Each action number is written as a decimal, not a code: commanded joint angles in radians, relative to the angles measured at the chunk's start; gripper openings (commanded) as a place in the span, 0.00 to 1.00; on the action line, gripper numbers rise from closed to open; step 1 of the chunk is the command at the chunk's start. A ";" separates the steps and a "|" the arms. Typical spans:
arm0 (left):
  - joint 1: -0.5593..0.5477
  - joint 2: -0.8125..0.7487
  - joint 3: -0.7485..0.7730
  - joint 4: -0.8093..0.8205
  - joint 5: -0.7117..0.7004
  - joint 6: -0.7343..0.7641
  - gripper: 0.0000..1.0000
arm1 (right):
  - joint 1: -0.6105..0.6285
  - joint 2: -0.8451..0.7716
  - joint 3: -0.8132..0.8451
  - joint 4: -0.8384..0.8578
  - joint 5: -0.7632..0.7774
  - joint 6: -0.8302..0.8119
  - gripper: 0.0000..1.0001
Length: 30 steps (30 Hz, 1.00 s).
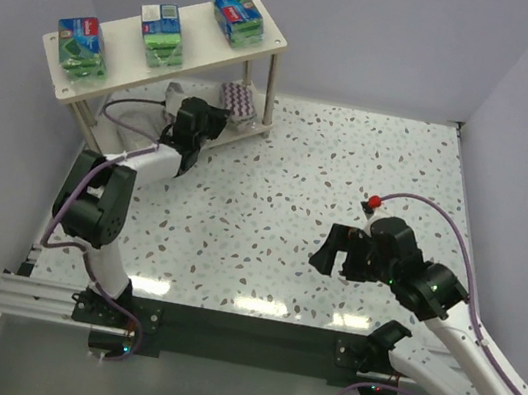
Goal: Place and organize the cleaning sponges onto the shelf
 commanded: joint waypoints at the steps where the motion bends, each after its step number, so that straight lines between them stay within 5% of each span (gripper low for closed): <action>1: 0.008 0.041 0.072 0.051 0.022 -0.037 0.00 | -0.001 0.015 0.008 0.024 -0.022 -0.004 0.98; 22: 0.011 -0.040 -0.045 -0.007 -0.111 -0.079 0.01 | -0.001 0.042 -0.012 0.059 -0.059 -0.008 0.98; 30: 0.001 -0.103 -0.052 -0.030 -0.064 -0.051 0.79 | -0.001 0.035 -0.008 0.054 -0.050 -0.010 0.98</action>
